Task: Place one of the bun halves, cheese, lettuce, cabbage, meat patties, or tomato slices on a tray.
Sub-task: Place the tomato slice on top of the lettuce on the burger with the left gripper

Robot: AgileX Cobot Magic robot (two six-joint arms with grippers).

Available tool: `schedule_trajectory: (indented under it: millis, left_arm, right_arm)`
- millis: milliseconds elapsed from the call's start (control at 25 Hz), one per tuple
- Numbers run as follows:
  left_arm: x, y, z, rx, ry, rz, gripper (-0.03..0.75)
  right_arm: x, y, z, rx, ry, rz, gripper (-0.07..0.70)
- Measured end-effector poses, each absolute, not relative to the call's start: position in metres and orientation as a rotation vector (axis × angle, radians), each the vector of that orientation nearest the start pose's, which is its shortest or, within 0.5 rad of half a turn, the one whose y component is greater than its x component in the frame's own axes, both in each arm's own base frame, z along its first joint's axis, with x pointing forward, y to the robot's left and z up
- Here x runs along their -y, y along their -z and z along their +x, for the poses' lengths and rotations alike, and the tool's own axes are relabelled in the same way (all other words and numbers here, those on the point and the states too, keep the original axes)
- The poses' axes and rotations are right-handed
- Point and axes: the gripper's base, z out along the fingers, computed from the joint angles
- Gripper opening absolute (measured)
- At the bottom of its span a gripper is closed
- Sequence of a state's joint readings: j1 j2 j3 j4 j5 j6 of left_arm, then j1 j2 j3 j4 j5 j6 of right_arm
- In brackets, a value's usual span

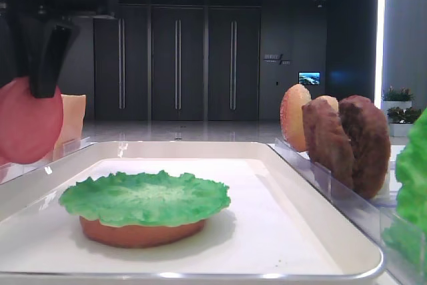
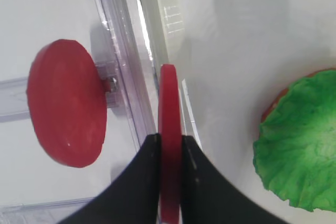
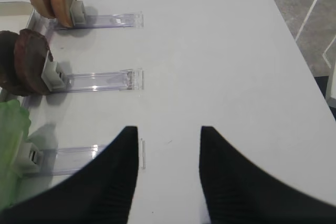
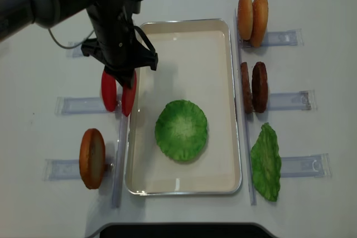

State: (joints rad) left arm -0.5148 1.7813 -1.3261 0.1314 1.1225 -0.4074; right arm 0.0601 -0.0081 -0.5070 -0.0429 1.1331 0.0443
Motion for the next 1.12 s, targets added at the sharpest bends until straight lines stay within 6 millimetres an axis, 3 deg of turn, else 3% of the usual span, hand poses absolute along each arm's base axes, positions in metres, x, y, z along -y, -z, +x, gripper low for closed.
schedule_trajectory:
  millis: [360,560,880,1120]
  left_arm:
    - [0.152,-0.271,0.286,-2.978,-0.045,0.23,0.066]
    - [0.164,-0.283,0.27,-2.953,-0.016,0.307,0.066]
    - [0.172,-0.283,0.266,-2.937,0.019,0.327,0.066]
    - [0.18,-0.257,0.261,-2.919,0.198,0.355,0.066]
  right_arm:
    - [0.004,-0.273,-0.01,-2.101,-0.011,-0.012,0.274]
    - [0.004,-0.273,-0.01,-2.101,-0.011,-0.012,0.272]
    - [0.004,-0.273,-0.01,-2.1,-0.011,-0.012,0.273]
    - [0.004,-0.273,-0.01,-2.1,-0.011,-0.012,0.273]
